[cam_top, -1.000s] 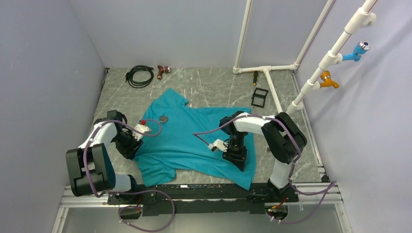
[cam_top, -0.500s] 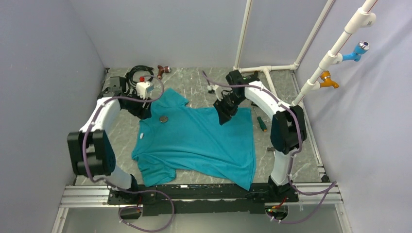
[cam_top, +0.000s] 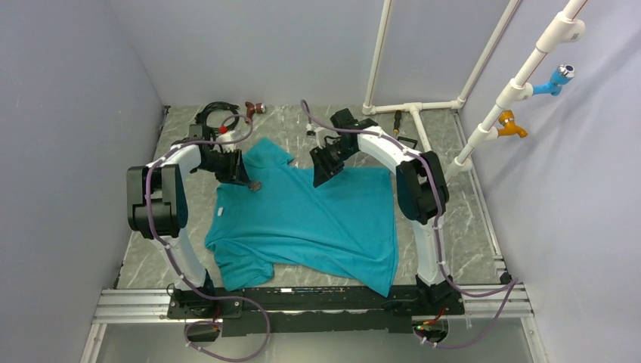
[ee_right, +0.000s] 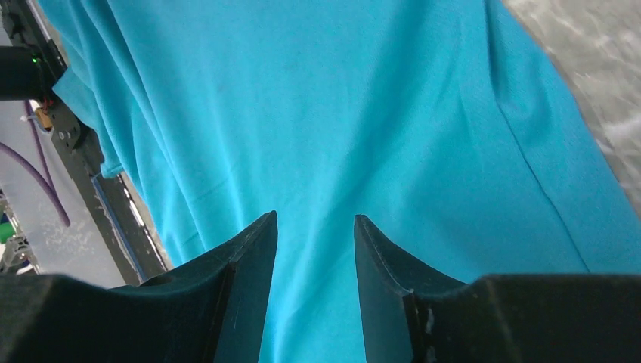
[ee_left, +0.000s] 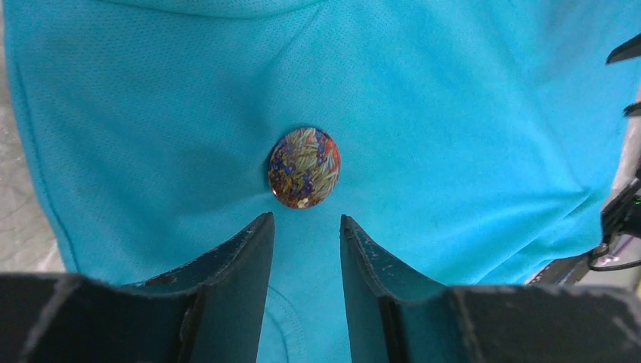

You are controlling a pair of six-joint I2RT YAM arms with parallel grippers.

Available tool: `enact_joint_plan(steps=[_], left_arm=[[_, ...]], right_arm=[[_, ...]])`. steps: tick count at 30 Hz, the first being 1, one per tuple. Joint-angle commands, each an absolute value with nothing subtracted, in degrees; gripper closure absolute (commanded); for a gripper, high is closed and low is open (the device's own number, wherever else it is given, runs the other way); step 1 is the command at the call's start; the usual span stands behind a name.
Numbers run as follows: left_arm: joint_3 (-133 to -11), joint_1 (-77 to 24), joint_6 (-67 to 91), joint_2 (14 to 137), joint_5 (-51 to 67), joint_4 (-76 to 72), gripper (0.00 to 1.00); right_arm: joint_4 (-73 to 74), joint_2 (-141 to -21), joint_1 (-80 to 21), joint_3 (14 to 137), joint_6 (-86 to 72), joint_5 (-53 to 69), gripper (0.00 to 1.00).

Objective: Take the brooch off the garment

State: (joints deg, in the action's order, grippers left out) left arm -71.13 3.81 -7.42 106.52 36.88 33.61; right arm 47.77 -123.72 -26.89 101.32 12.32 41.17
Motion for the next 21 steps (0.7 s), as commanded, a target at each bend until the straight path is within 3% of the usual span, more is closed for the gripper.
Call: enact_joint_plan(steps=[1,8,13,21], left_arm=[[-73.6,3.7,-2.3,108.7,40.5,31.4,0.58],[-73.3,3.6,-0.8,110.9,40.4,31.1,0.59],[-72.2,3.6,-0.4,111.2,39.7,30.0,0.53],[-72.7,2.7,2.1,110.8,46.5,28.5,0.62]], right_arm=[[42.7,-123.8,-28.1,103.6,9.8,43.7,0.55],[42.5,-123.6,-28.1,103.0,10.8,43.1,0.55],[42.6,-123.1,-28.1,102.5,11.2,43.0,0.55],[41.9,-122.0,-28.1,101.0,11.9,42.6,0.55]])
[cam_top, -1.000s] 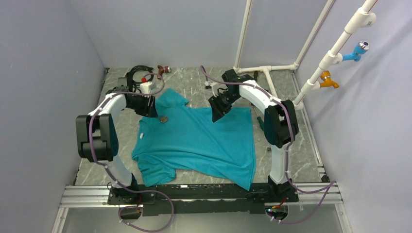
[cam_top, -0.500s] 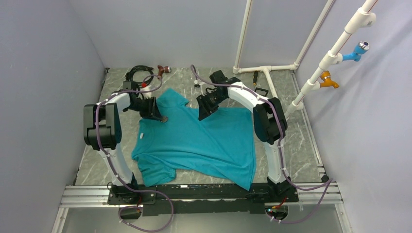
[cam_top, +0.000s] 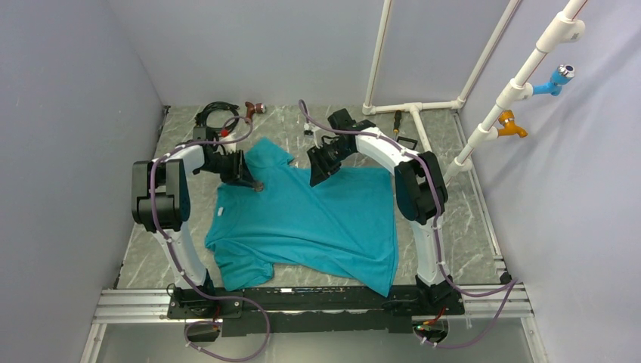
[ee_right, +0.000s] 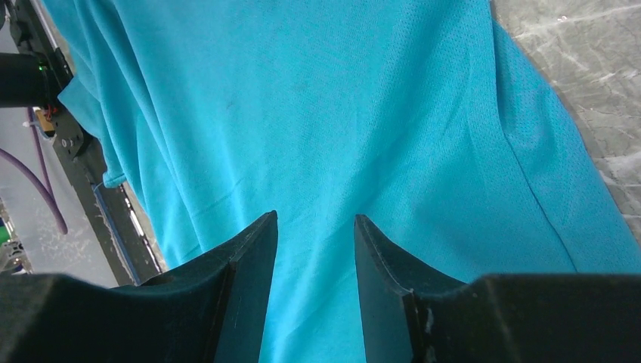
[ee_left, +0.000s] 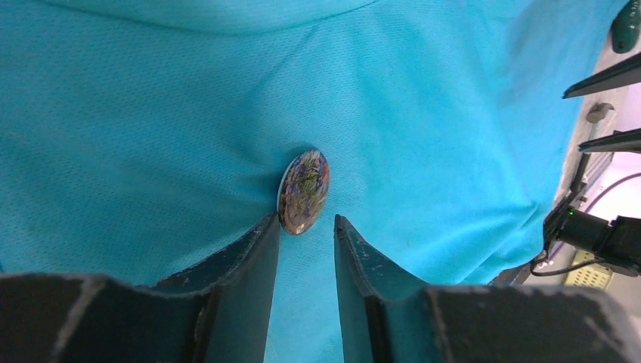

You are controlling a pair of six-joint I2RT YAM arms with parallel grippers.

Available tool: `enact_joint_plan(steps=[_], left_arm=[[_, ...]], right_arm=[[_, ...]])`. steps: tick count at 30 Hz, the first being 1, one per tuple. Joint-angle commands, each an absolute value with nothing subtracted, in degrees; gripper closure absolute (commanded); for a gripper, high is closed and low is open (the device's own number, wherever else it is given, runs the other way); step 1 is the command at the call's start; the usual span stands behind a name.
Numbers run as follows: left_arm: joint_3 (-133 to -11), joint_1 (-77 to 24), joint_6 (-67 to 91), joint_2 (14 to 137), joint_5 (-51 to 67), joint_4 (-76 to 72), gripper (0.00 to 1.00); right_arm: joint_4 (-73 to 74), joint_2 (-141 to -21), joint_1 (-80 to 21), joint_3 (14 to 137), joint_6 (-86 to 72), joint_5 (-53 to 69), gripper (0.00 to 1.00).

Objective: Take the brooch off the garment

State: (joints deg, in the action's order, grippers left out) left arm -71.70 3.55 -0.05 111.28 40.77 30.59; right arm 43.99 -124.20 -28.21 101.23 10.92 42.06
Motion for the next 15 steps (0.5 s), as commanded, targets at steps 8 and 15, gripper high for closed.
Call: enact_joint_plan(steps=[8,15], left_arm=[[-73.9,1.4,3.8,111.3,46.4,28.4,0.72],[-74.6,0.4,3.5,112.2,44.2,28.6,0.70]], right_arm=[[41.3,-121.9,-28.1,101.2,12.4,42.2,0.55],[39.8,-121.8,-28.1,101.4,11.9,41.8,0.55]])
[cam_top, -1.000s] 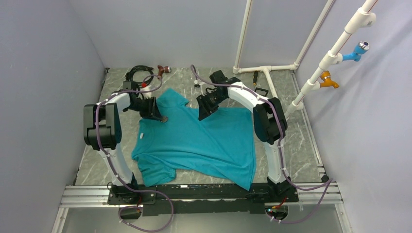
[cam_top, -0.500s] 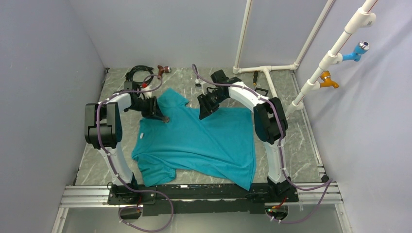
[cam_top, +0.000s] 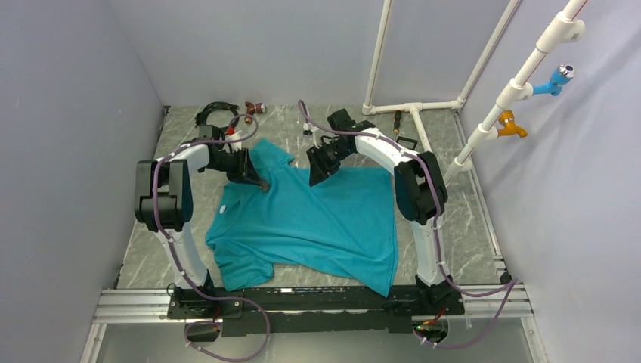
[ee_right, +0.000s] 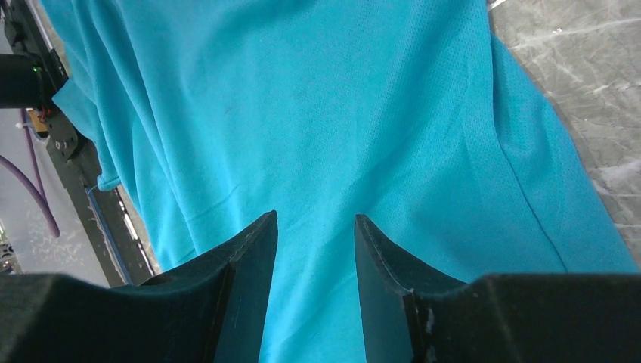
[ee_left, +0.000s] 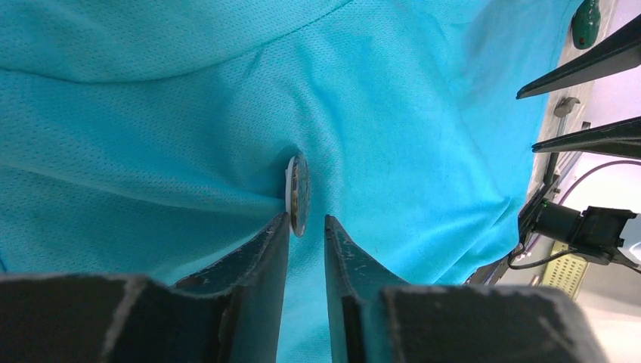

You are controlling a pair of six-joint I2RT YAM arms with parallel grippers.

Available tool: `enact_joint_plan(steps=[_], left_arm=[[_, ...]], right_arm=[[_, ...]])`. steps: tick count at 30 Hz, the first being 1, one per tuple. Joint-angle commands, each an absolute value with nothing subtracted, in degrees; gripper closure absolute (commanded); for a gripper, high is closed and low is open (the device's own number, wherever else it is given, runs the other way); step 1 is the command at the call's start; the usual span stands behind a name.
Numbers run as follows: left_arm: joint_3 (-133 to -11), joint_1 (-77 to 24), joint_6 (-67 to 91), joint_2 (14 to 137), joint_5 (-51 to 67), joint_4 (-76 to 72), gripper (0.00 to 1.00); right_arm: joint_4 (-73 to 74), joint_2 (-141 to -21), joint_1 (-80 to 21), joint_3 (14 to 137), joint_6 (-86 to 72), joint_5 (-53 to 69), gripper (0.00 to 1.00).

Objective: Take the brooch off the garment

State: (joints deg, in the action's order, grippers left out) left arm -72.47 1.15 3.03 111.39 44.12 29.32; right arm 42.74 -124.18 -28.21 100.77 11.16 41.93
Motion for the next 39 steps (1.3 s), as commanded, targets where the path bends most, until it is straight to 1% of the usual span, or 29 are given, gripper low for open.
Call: enact_joint_plan(steps=[1,4,8,11,14,17,21,24,27,33,35,39], left_arm=[[-74.7,0.4,3.4,112.4,43.8,28.8,0.69],[-74.8,0.4,3.5,113.1,42.4,29.0,0.68],[-74.3,0.4,4.1,113.7,42.7,28.3,0.63],[-73.7,0.4,4.6,113.7,44.9,27.2,0.66],[-72.7,0.4,5.4,113.4,47.6,25.9,0.73],[-72.3,0.4,5.6,113.0,48.2,26.5,0.82],[-72.8,0.4,5.4,112.6,48.4,29.1,1.00],[-73.1,1.4,6.6,112.4,49.2,31.5,1.00],[-71.6,3.8,9.4,111.7,51.5,32.1,1.00],[-69.9,8.1,13.2,111.2,56.3,34.8,1.00],[-70.6,8.6,14.3,112.0,56.1,36.9,1.00],[-70.9,9.2,15.8,112.4,57.9,38.7,1.00]], right_arm=[[39.6,-121.8,-28.1,101.6,11.7,41.8,0.55],[38.4,-122.0,-28.4,101.7,11.2,41.7,0.54],[36.7,-122.6,-29.5,102.8,11.2,41.4,0.53],[36.1,-122.7,-29.8,102.9,11.3,41.1,0.53],[34.5,-122.4,-30.1,102.3,11.2,40.8,0.52],[33.0,-122.2,-30.3,101.8,11.2,40.5,0.52],[27.8,-120.7,-31.4,98.9,10.9,39.5,0.50],[19.5,-117.6,-32.8,93.3,10.3,37.8,0.47],[9.8,-114.6,-35.6,86.1,10.7,33.3,0.48],[-7.4,-112.0,-41.2,76.9,15.0,23.9,0.49],[-12.5,-111.6,-42.6,74.5,16.5,22.9,0.49],[-17.7,-112.9,-45.4,73.2,20.7,21.3,0.49]])
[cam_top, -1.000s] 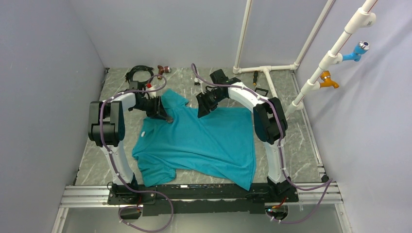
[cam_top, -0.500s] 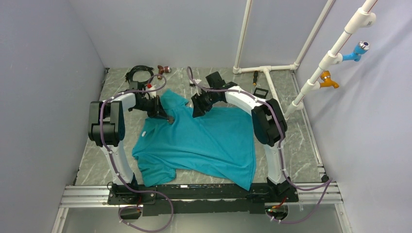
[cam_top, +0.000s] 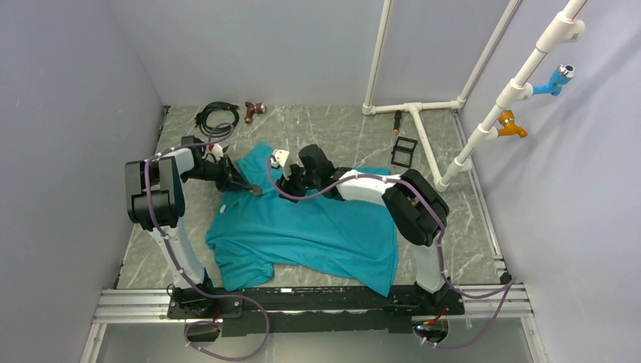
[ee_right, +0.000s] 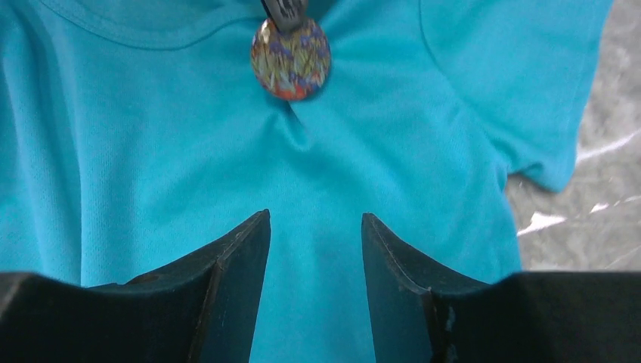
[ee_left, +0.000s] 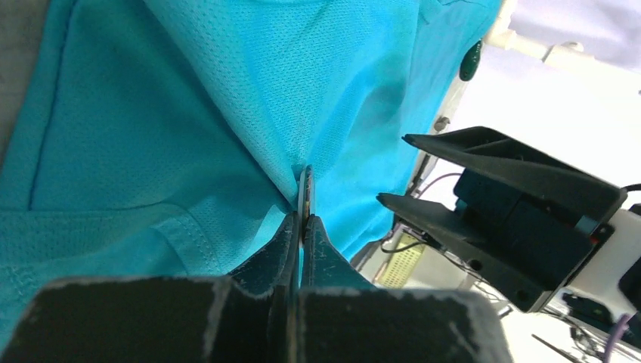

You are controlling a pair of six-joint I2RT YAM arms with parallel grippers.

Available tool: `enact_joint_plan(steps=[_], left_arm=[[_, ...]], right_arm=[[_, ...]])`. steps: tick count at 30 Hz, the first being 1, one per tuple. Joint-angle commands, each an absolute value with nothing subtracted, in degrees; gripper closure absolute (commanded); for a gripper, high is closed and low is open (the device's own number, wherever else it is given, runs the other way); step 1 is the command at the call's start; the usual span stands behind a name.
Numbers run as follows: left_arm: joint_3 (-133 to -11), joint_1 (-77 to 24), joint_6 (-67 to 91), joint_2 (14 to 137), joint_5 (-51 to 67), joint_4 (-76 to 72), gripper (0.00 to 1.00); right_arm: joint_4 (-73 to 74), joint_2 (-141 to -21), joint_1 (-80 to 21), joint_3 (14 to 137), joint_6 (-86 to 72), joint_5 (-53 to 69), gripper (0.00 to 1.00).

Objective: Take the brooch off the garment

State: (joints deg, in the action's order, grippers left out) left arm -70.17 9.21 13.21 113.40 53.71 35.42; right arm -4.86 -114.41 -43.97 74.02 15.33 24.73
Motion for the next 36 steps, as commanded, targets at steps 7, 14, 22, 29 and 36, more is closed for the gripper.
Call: enact_joint_plan(steps=[7,14,22,29,36], left_arm=[[-69.4,9.4,21.7,112.3,58.3,38.1,1.00],[-68.5,10.2,26.8,113.3,60.3,37.7,1.00],[-69.1,10.4,27.5,114.2,61.4,40.2,1.00],[-68.4,10.4,28.5,114.3,62.5,39.8,1.00],[-68.1,10.4,28.5,114.1,62.5,39.7,1.00]], right_arm=[[-21.1,-116.0,-48.8,74.9,24.1,21.5,0.49],[-20.8,-115.9,-50.8,73.8,26.9,23.7,0.49],[-22.3,-118.7,-53.5,74.9,33.2,16.8,0.51],[-22.3,-122.0,-54.0,78.0,38.0,12.6,0.55],[-22.9,-122.7,-54.0,78.9,38.5,10.6,0.63]])
